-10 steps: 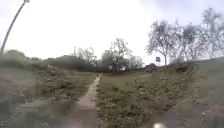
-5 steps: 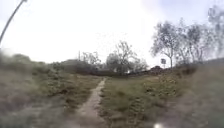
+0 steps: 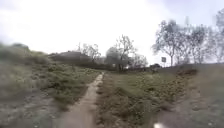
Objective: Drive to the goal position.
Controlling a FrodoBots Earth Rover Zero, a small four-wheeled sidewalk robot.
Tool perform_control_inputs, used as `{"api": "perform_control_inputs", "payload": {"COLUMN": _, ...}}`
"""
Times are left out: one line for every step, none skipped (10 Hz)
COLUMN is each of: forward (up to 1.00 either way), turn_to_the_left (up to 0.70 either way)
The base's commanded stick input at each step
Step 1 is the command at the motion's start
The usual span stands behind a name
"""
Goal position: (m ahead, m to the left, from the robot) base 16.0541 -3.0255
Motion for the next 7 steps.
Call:
{"api": "perform_control_inputs", "payload": {"forward": 0.7, "turn_to_the_left": 0.0}}
{"api": "perform_control_inputs", "payload": {"forward": 0.7, "turn_to_the_left": 0.0}}
{"api": "perform_control_inputs", "payload": {"forward": 0.7, "turn_to_the_left": 0.0}}
{"api": "perform_control_inputs", "payload": {"forward": 0.7, "turn_to_the_left": 0.0}}
{"api": "perform_control_inputs", "payload": {"forward": 0.7, "turn_to_the_left": 0.0}}
{"api": "perform_control_inputs", "payload": {"forward": 0.7, "turn_to_the_left": 0.0}}
{"api": "perform_control_inputs", "payload": {"forward": 0.7, "turn_to_the_left": 0.0}}
